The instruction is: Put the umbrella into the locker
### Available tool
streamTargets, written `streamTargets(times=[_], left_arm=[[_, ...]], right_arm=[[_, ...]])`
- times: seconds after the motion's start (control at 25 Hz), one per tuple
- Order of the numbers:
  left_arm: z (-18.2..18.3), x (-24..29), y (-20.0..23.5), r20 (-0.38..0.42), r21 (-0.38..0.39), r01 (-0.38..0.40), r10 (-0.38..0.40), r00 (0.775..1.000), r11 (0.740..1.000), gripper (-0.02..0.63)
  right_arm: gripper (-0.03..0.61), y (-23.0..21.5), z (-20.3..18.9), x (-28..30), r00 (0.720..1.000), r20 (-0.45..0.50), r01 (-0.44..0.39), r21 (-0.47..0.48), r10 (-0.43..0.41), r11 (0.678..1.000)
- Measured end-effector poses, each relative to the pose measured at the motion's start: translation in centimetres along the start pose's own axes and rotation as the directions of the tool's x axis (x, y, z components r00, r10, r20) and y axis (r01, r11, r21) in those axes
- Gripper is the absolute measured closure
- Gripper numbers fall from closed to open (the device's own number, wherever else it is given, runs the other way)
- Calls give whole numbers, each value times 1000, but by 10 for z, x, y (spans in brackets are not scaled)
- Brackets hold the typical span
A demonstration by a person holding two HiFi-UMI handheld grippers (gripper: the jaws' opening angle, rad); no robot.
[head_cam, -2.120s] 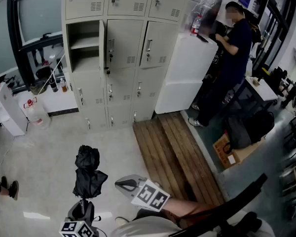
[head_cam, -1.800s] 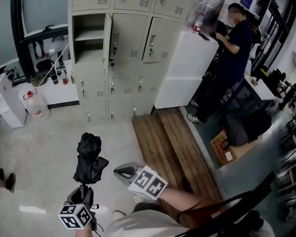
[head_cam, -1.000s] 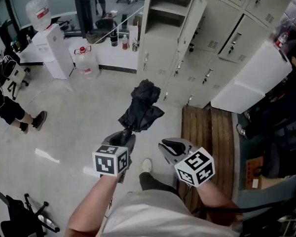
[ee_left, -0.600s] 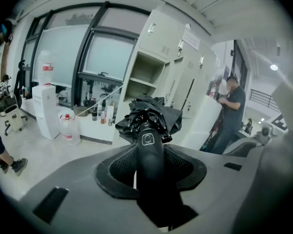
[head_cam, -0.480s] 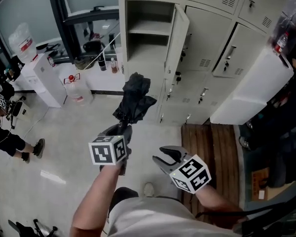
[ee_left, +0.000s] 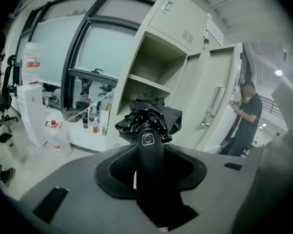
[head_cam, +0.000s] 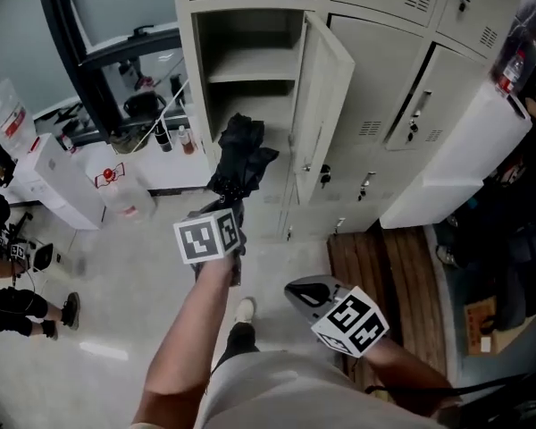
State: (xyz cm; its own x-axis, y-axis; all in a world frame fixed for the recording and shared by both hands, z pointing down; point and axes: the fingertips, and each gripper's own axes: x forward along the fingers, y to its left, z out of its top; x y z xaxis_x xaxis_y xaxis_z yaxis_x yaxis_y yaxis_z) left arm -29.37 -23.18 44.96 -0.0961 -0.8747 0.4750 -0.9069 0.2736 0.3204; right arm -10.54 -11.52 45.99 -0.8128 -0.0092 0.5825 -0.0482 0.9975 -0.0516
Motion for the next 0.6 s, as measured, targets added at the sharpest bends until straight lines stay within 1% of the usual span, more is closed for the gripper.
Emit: streamTargets(times=[0.2,0.32,0.48,0.6], left_arm=[[59,74,19,-8,30,18,-17,1000,999,451],[89,118,32,-20,43,25,-24,1000,999,451],[117,173,45,-41,81,31,-28,999,996,451],[128,209,51,-65,92,34,-28,997,995,451]], right_arm=[[560,-34,38,35,1000,-20,21,44,-20,999],[560,-51,59,53,999,-21,35,76,-33,996],[560,-74,71,70,997,-20,71,139,-69,988],[560,-95,76,77,993,-22,114,180,-112,977]])
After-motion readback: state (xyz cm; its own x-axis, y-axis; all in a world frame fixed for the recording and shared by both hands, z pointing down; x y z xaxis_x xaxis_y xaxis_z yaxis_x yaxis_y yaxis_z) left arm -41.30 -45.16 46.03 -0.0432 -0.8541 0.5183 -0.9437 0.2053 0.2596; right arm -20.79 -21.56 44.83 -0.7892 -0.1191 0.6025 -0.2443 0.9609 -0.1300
